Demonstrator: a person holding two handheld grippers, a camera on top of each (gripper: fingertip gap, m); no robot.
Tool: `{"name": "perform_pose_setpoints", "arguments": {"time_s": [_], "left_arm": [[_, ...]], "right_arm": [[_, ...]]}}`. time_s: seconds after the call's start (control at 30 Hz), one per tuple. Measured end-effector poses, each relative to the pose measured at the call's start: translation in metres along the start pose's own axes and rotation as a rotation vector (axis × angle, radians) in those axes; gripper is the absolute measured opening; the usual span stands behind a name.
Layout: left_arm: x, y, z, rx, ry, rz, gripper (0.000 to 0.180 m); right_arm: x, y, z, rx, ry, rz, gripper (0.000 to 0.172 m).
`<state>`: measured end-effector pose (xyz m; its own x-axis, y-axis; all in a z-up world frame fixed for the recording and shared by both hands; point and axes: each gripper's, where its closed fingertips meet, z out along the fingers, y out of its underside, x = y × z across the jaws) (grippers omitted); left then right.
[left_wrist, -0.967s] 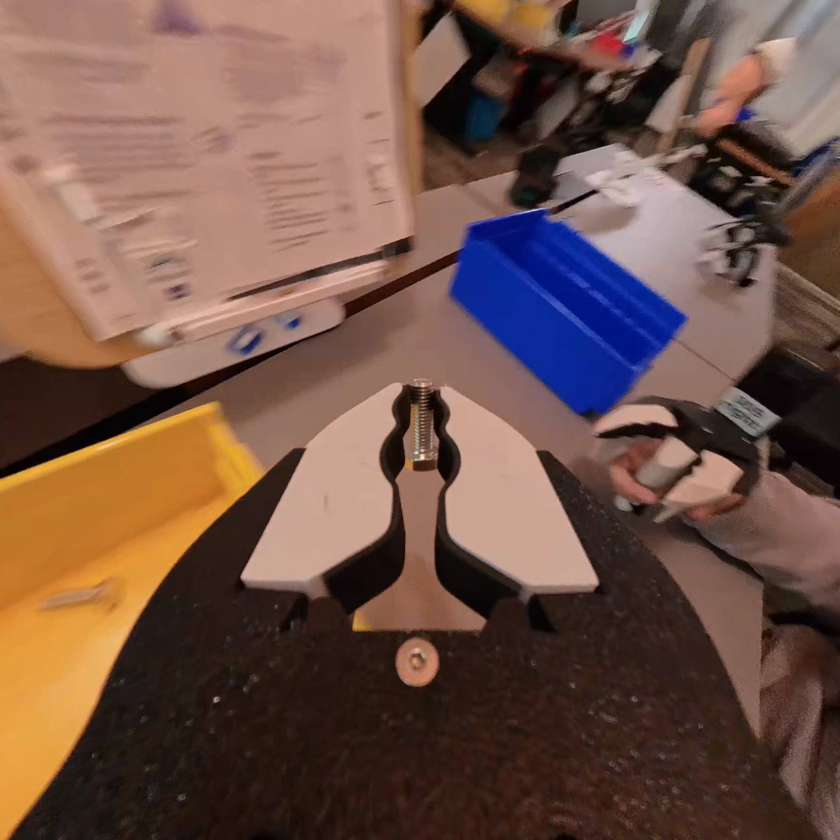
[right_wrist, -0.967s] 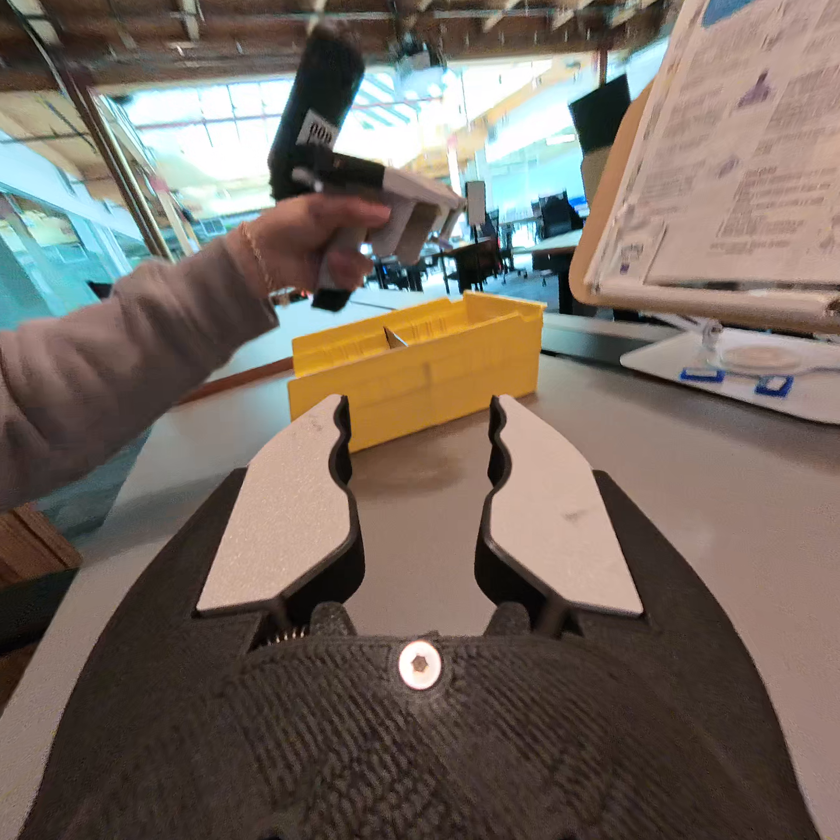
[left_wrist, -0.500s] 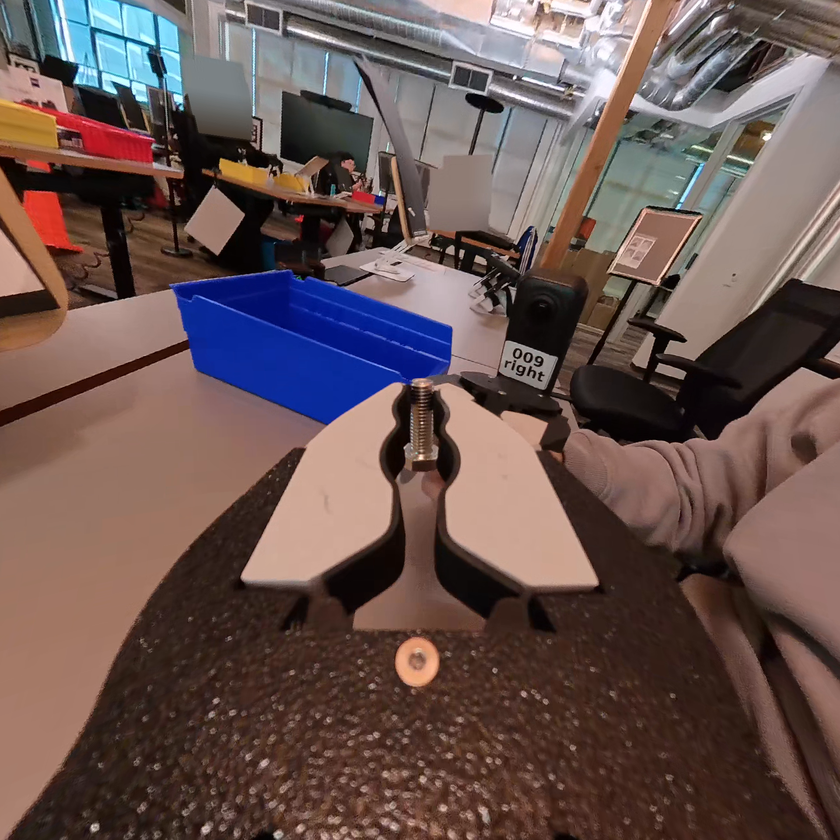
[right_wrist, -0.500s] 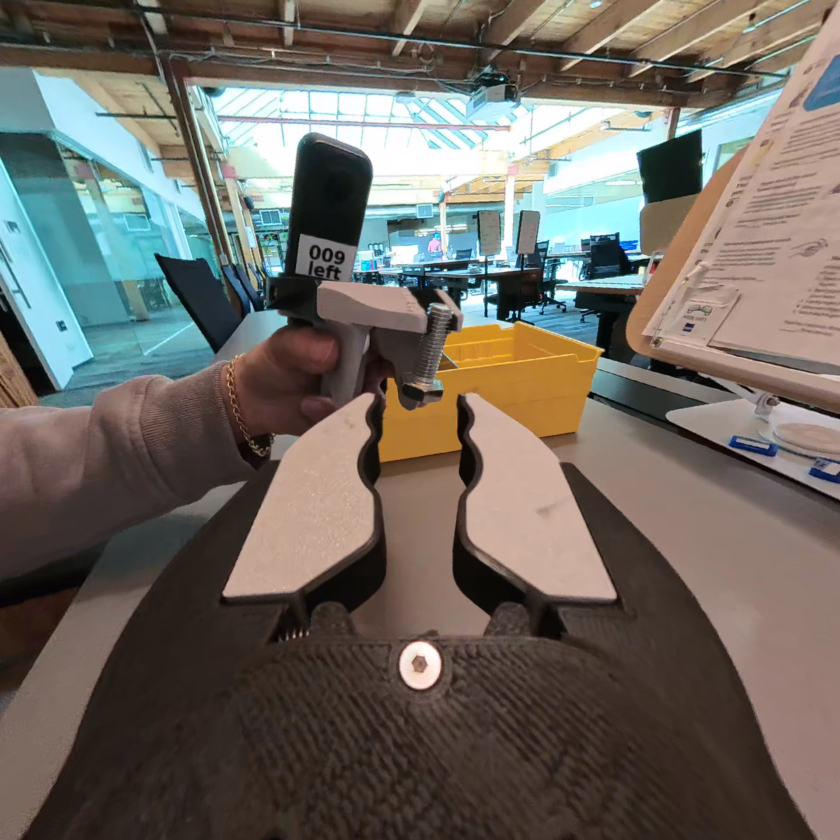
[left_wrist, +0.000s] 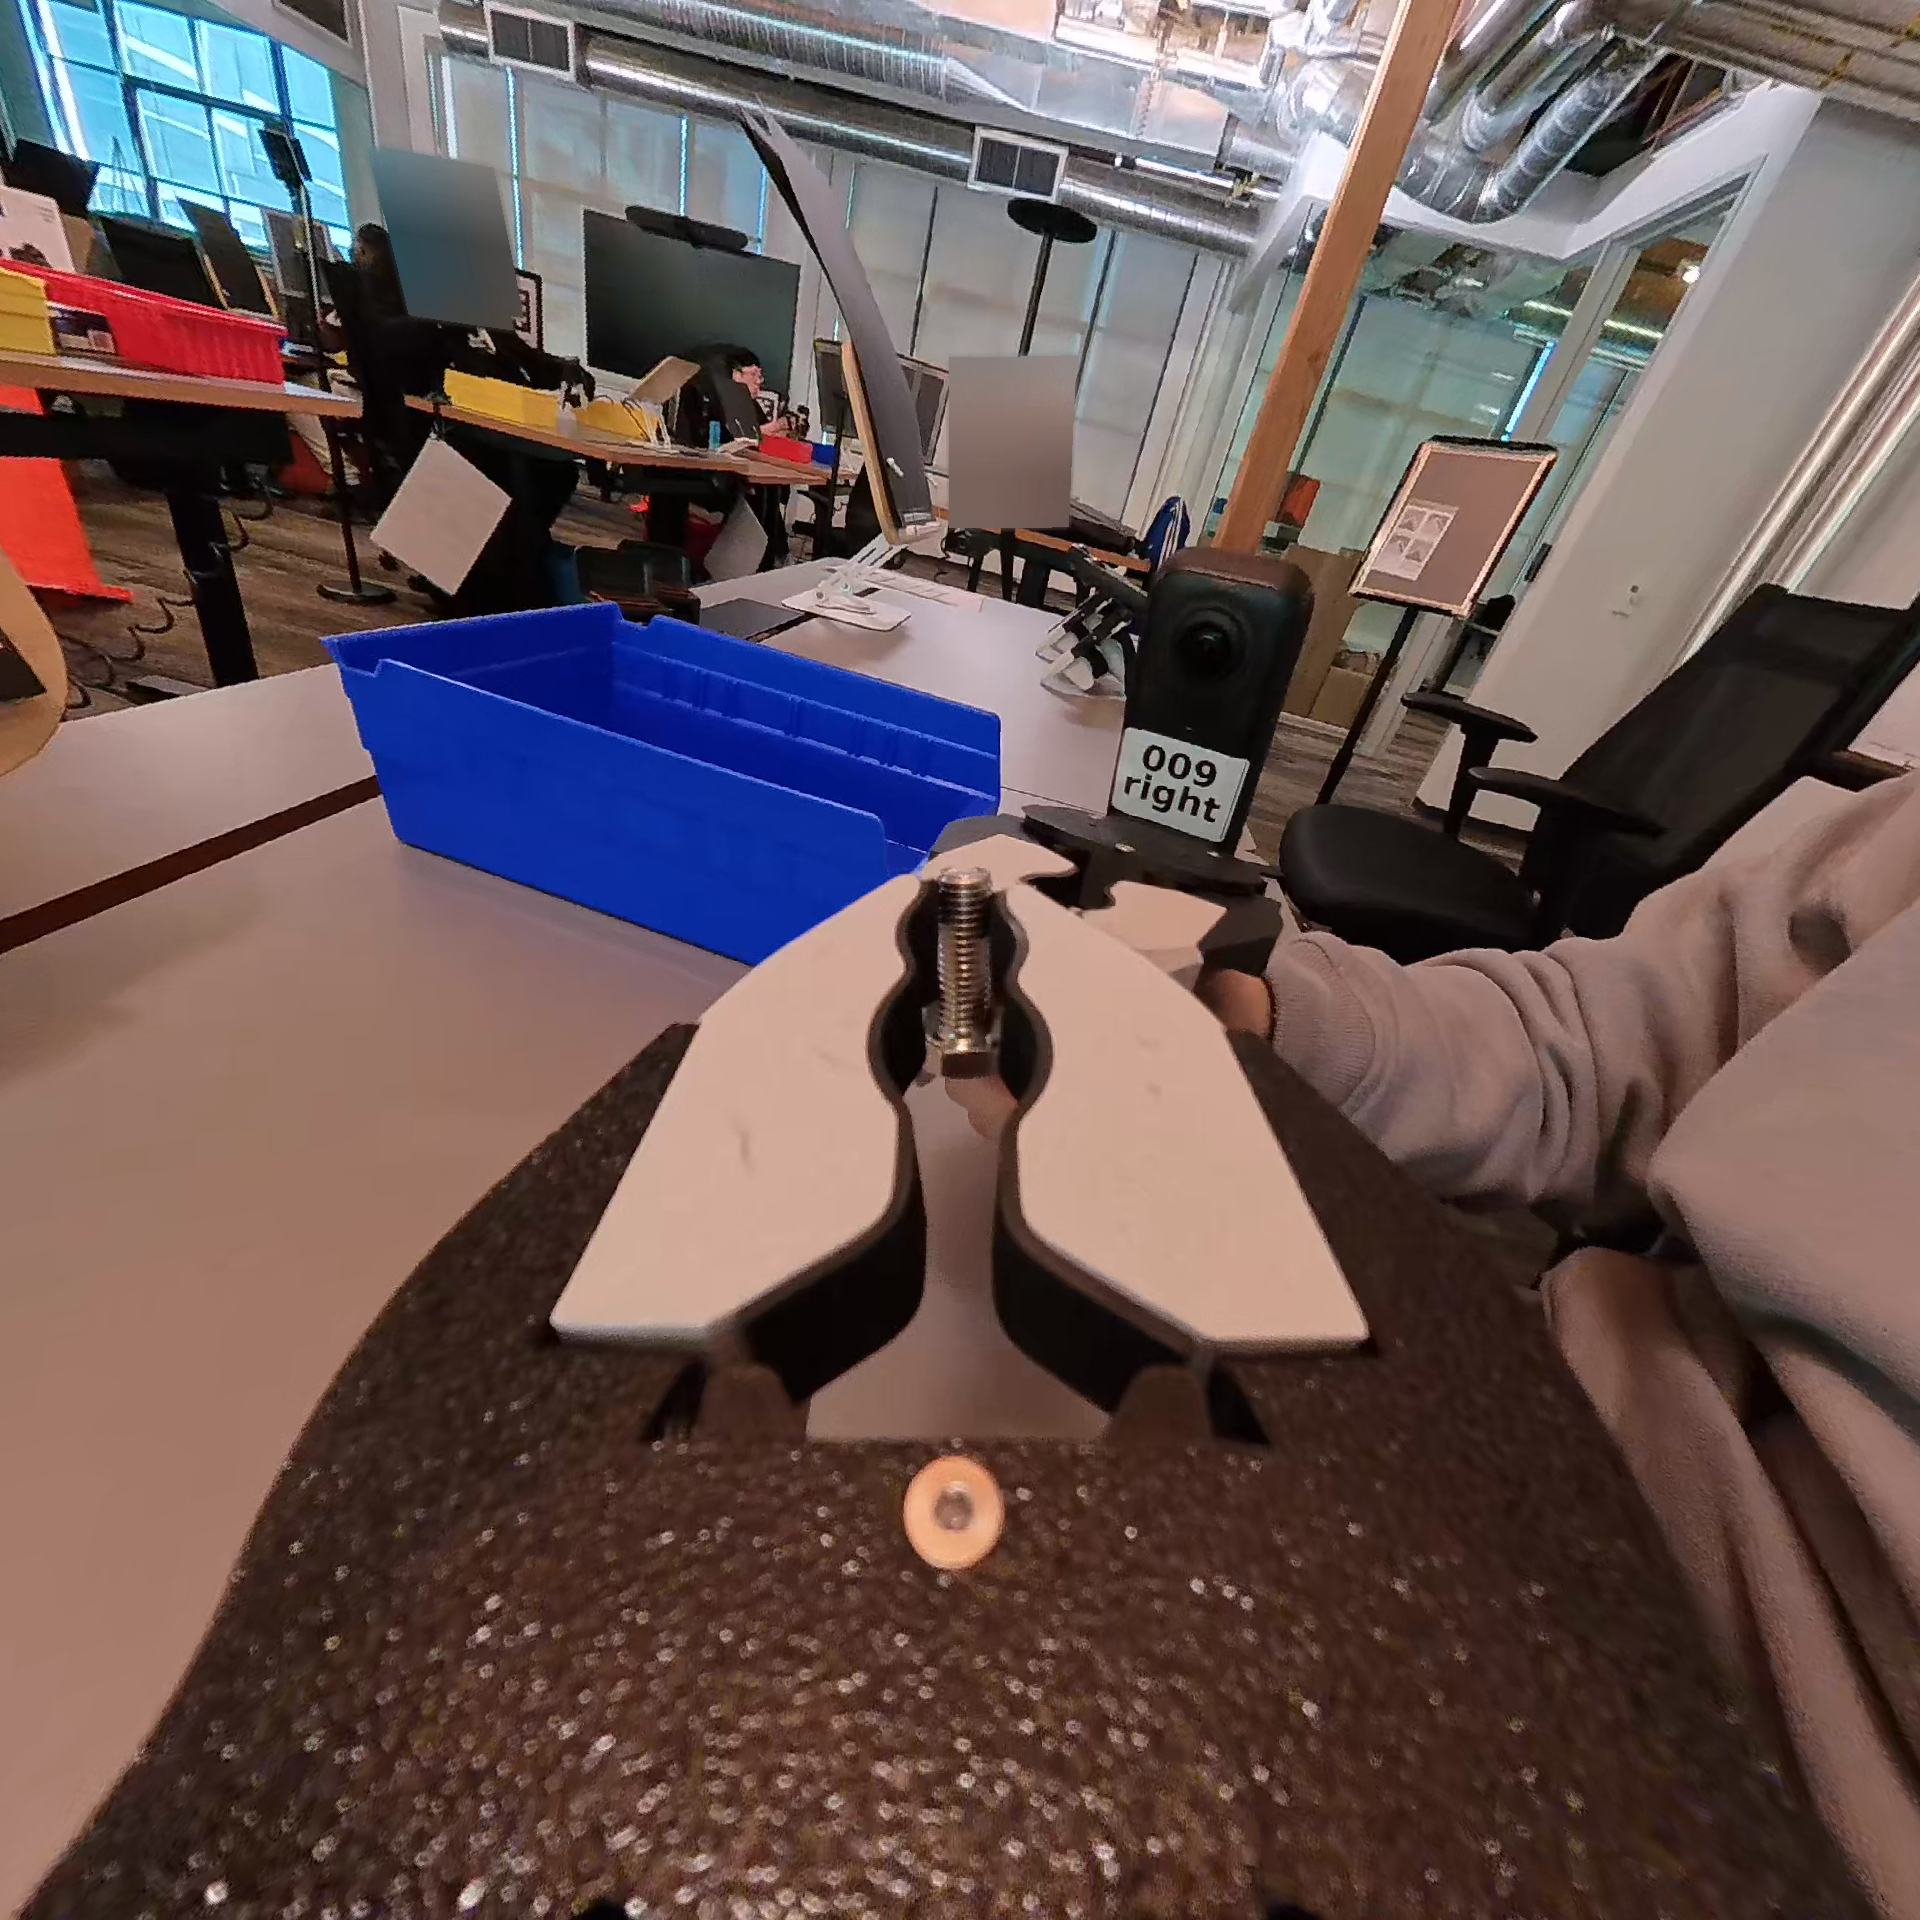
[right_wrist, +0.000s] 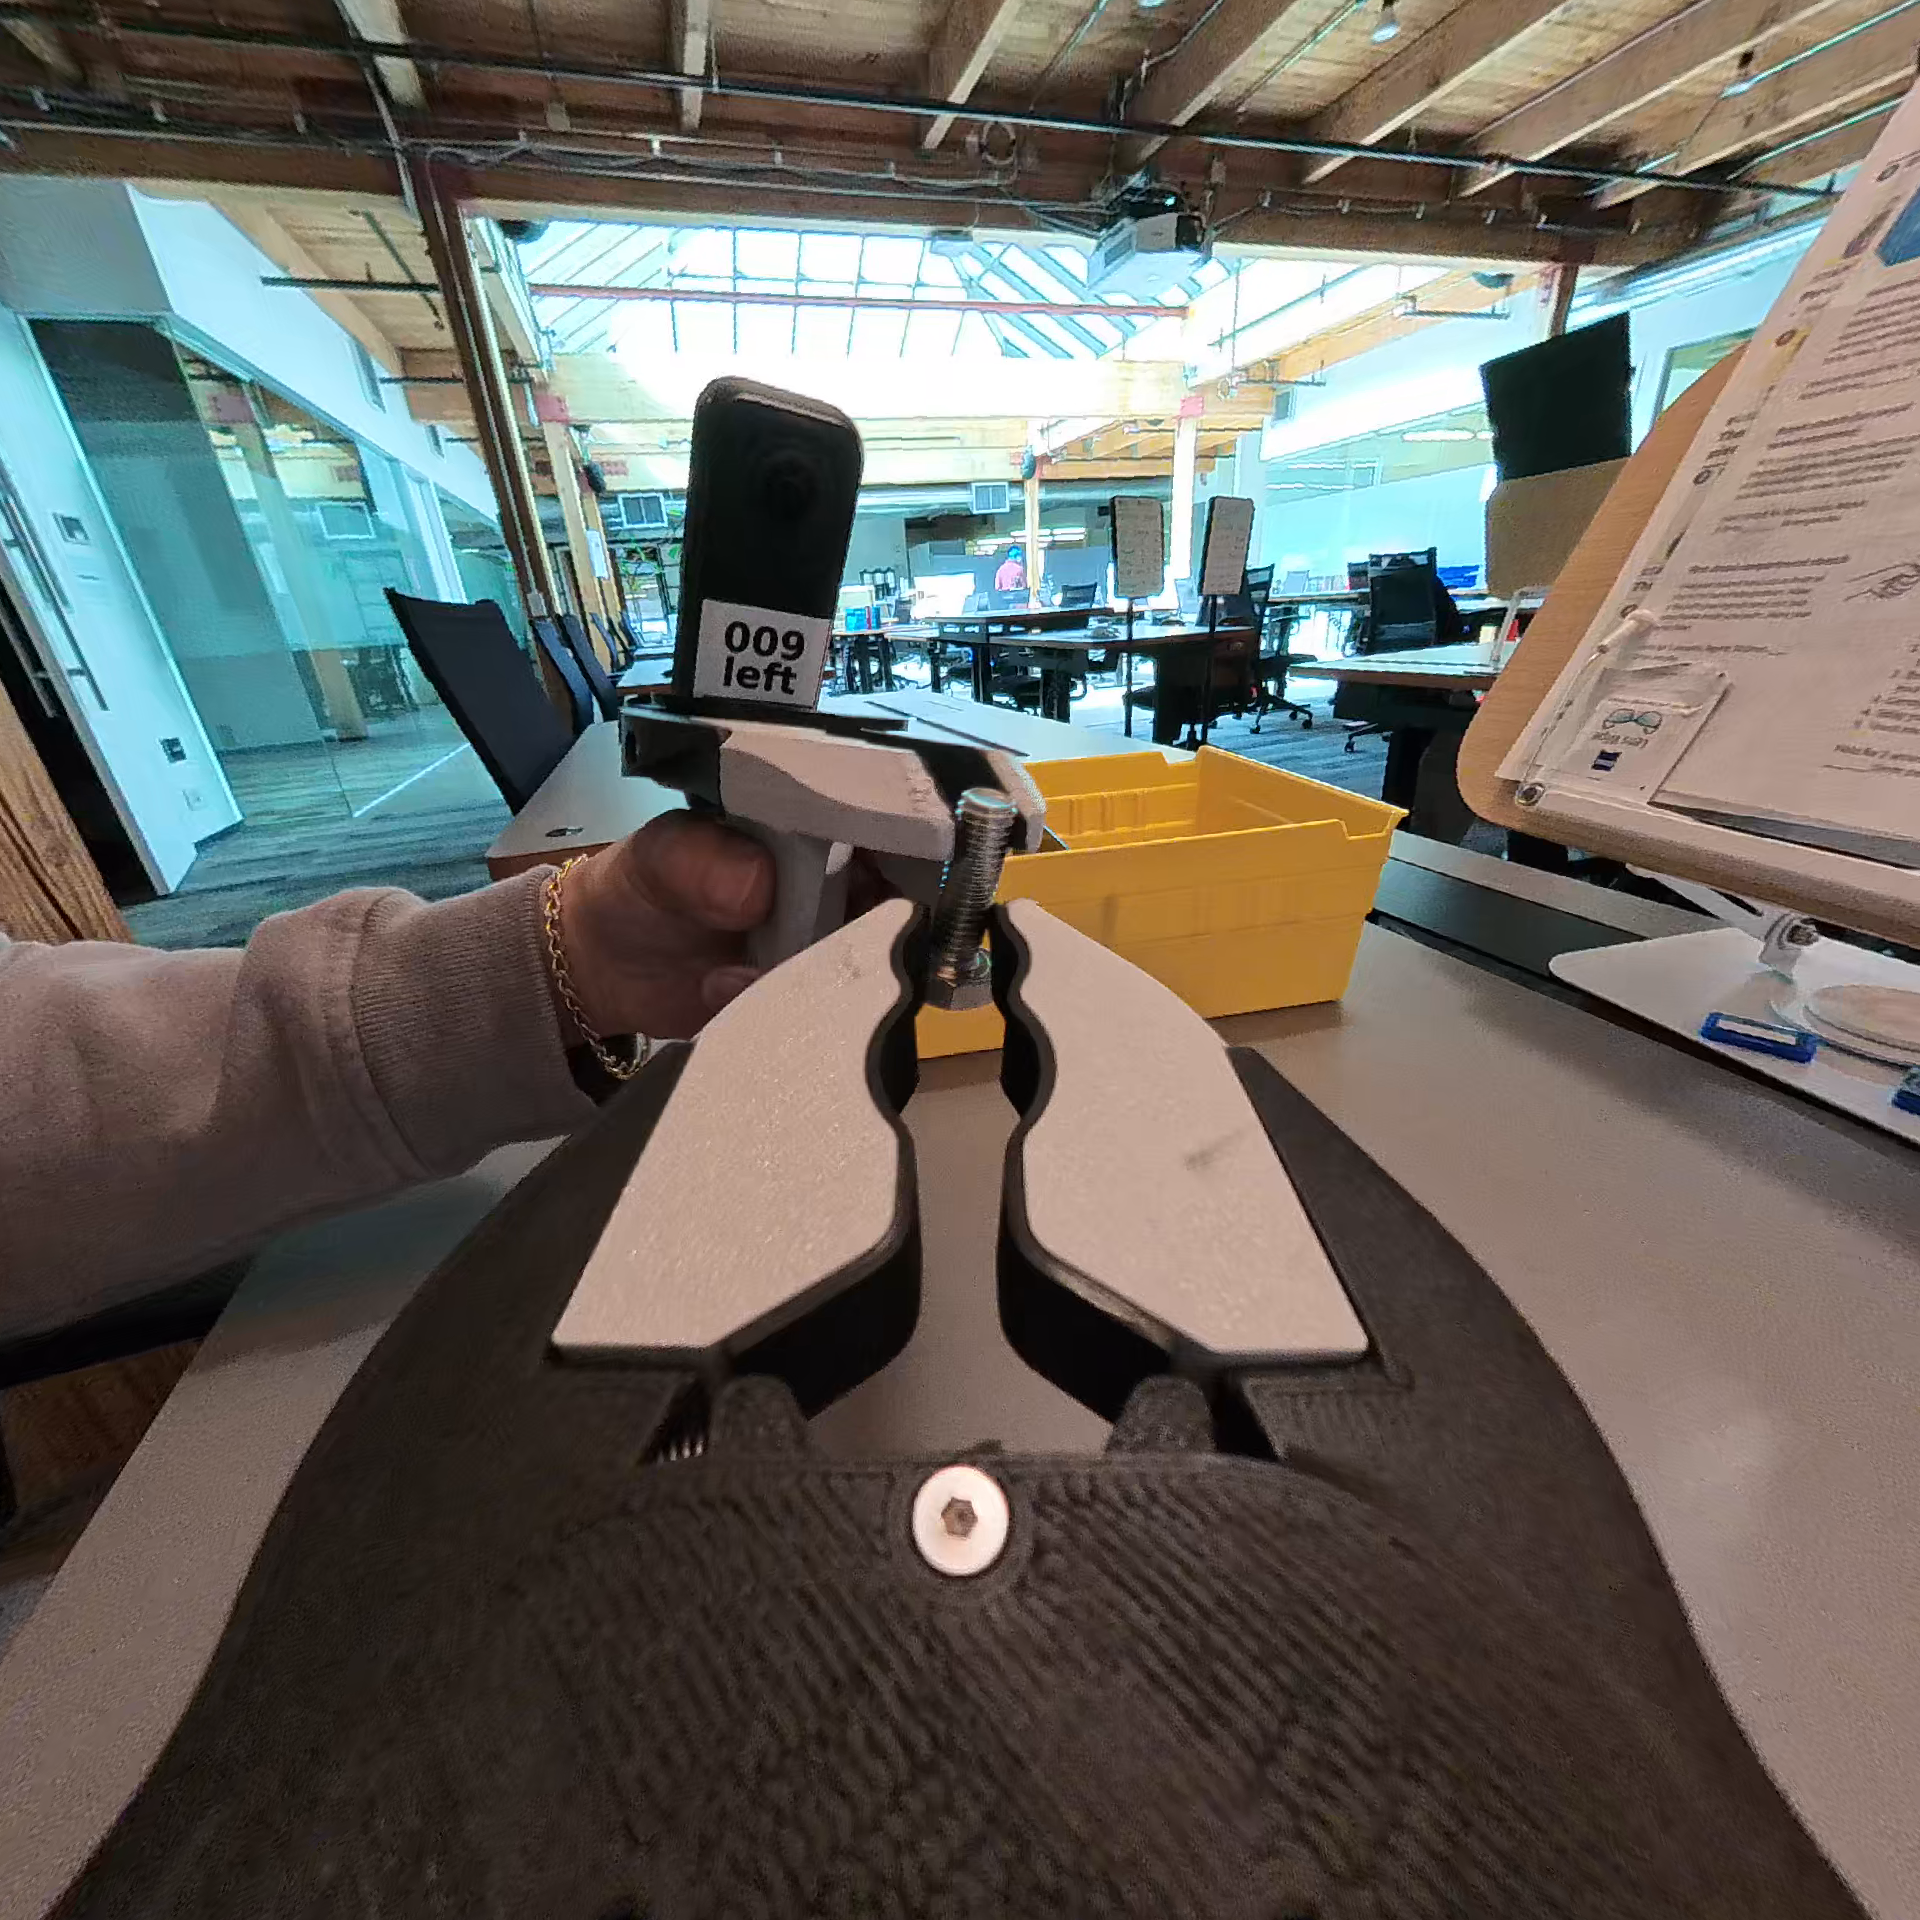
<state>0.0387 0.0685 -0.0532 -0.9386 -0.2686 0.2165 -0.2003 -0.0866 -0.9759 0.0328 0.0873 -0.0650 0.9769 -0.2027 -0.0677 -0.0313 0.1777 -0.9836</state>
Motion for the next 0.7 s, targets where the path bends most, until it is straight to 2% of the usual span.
{"name": "perform_pose_setpoints", "arguments": {"time_s": [0.23, 0.43, 0.5, 0.57, 0.63, 0.7], "left_arm": [[0.001, 0.003, 0.002, 0.016, 0.011, -0.003, 0.008], [-0.002, 0.003, 0.000, -0.013, -0.045, -0.007, 0.009], [-0.002, -0.007, -0.006, -0.011, -0.101, 0.010, 0.023], [-0.004, -0.019, -0.019, -0.037, -0.179, 0.044, 0.029], [-0.016, -0.031, -0.043, -0.092, -0.317, 0.087, 0.029], [-0.041, -0.039, -0.084, -0.193, -0.522, 0.077, 0.024]], "right_arm": [[0.000, 0.002, 0.001, 0.010, -0.025, 0.070, 0.010], [0.005, 0.008, -0.001, -0.024, -0.019, 0.097, 0.009], [0.013, 0.007, -0.004, -0.024, 0.025, 0.080, 0.009], [0.023, 0.005, -0.009, -0.007, 0.060, 0.086, 0.009], [0.032, 0.005, -0.013, -0.017, 0.109, 0.061, 0.009], [0.039, 0.008, -0.015, -0.039, 0.146, 0.028, 0.009]]}}
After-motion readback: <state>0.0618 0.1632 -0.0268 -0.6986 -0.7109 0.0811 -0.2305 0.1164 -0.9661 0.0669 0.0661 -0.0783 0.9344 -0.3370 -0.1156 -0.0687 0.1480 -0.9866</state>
